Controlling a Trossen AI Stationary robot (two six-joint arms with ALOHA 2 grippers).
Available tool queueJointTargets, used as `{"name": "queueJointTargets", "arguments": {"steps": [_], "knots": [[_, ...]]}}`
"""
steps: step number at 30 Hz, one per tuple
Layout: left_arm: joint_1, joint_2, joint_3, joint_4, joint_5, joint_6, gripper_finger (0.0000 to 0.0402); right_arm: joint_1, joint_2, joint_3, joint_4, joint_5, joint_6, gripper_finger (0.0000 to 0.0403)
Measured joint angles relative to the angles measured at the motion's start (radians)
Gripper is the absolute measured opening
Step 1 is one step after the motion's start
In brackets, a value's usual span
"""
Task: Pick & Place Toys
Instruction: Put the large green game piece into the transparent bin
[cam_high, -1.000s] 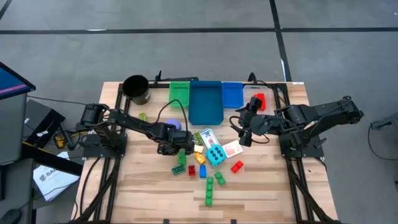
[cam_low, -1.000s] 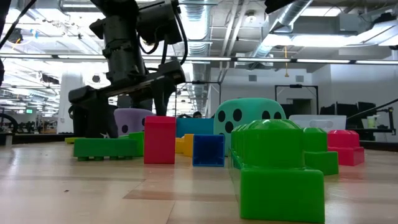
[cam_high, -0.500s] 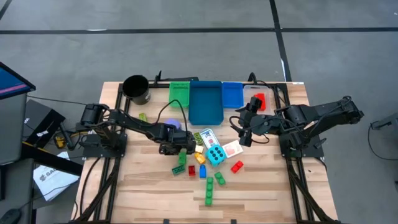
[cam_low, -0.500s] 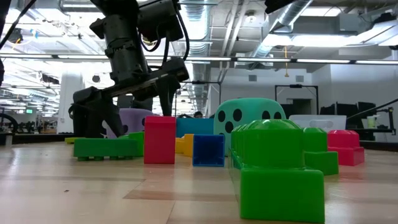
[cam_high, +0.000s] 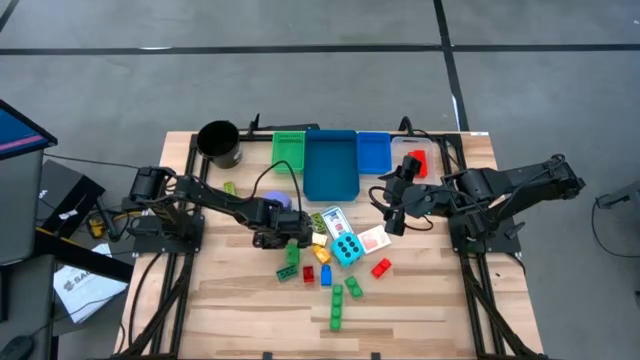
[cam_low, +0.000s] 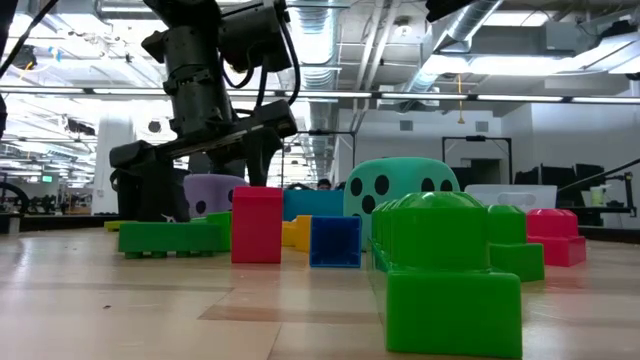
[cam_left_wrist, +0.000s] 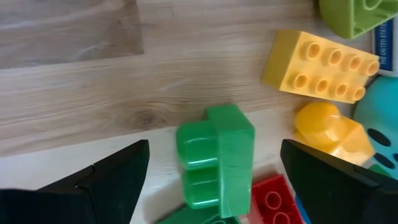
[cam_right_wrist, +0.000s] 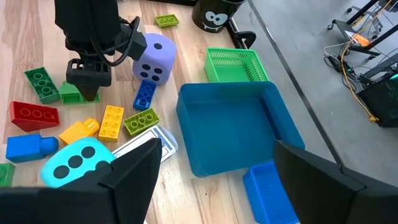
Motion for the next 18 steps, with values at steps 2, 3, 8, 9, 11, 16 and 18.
{"name": "queueJointTargets", "arguments": {"steps": [2,3,8,9,11,16,18], "knots": [[0.000,0.000,0.000,0.000,-0.001,0.001,0.0356,0.000,0.000,0.000,0.000,0.000,0.000,0.0305],[0.000,0.000,0.000,0.000,-0.001,0.001,0.0356,0.000,0.000,0.000,0.000,0.000,0.000,0.0305],[0.002,0.001,0.000,-0.001,-0.001,0.001,0.0356,0.000,0.000,0.000,0.000,0.000,0.000,0.0305],[0.002,0.004,0.000,0.000,-0.001,0.000,0.0356,0.000,0.000,0.000,0.000,0.000,0.000,0.0305],[0.002,0.006,0.000,-0.004,-0.002,0.000,0.0356,0.000,0.000,0.000,0.000,0.000,0.000,0.0305],[0.002,0.009,0.000,0.003,-0.008,0.000,0.0356,0.000,0.000,0.000,0.001,0.000,0.000,0.0305],[0.002,0.009,0.000,0.014,-0.008,0.000,0.0356,0.000,0.000,0.000,0.001,0.000,0.000,0.0305]]}}
